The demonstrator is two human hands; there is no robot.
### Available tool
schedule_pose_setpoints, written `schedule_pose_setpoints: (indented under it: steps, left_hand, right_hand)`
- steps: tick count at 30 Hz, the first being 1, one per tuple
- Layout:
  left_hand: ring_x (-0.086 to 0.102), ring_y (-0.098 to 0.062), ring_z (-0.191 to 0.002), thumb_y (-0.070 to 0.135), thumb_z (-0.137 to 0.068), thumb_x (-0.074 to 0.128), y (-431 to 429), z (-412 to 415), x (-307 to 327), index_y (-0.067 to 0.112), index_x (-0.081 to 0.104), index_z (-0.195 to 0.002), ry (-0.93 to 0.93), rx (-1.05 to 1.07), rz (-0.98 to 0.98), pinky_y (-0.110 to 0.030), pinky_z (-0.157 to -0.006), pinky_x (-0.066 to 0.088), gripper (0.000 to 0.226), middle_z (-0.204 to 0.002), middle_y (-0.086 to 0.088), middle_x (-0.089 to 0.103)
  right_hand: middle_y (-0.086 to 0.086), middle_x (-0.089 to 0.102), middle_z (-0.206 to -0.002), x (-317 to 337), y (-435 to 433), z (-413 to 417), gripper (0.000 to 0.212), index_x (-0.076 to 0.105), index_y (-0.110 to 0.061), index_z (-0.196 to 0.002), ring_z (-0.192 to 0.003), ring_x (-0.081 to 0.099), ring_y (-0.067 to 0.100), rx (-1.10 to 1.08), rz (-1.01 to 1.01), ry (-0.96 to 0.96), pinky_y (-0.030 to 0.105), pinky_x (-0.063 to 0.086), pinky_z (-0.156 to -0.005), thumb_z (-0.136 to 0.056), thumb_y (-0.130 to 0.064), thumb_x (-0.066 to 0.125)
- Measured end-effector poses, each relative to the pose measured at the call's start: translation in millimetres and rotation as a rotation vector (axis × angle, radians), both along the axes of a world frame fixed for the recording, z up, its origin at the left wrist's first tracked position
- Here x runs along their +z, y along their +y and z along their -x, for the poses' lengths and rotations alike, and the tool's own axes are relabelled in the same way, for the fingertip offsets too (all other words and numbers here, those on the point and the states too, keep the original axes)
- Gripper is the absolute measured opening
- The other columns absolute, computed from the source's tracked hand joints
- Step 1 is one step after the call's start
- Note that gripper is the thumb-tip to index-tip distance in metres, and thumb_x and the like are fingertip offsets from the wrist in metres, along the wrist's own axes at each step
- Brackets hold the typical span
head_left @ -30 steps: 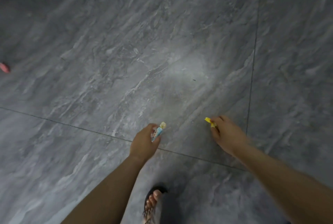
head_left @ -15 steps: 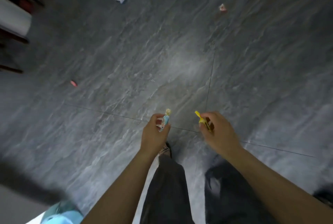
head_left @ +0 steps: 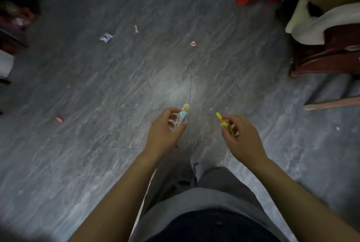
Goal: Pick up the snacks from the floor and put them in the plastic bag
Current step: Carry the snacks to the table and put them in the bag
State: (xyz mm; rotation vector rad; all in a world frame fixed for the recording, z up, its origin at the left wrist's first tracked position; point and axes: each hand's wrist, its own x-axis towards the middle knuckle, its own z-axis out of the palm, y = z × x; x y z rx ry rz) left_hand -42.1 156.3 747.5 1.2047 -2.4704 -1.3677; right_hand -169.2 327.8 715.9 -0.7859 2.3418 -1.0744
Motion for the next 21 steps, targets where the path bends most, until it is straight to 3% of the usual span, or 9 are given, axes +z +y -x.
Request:
schedule_pose_setpoints:
  steps: [9,12,21]
  left_hand:
    - [0.055,0.004,-0.078,0.029,-0.084,0.066,-72,142,-4,0.027,0.057,-0.109,-0.032,-0.139,0.0,-0.001,-0.062,0.04,0.026,-0.091,0.015,0.057]
    - [0.057,0.0,-0.076,0.032,-0.084,0.065,-121,208,6,0.029,0.057,-0.108,-0.011,-0.187,0.022,-0.01,-0.06,0.042,0.026,-0.092,0.012,0.059]
    - [0.058,-0.002,-0.075,0.033,-0.085,0.064,-232,375,18,0.028,0.057,-0.11,-0.049,-0.278,0.097,-0.023,-0.062,0.047,0.027,-0.094,0.008,0.063]
  right_hand:
    - [-0.003,0.054,-0.098,8,-62,129,0.024,0.059,-0.022,-0.113,-0.071,0.048,0.005,-0.063,-0.065,0.061,0.012,0.036,-0.063,-0.089,-0.021,0.055]
    - [-0.002,0.055,-0.101,21,-105,189,0.025,0.059,-0.021,-0.114,-0.075,0.047,0.006,-0.107,-0.05,0.087,0.012,0.034,-0.064,-0.09,-0.022,0.054]
    - [-0.006,0.053,-0.094,52,-196,347,0.022,0.06,-0.021,-0.109,-0.077,0.049,0.007,-0.223,0.027,0.17,0.028,0.045,-0.069,-0.088,-0.021,0.056]
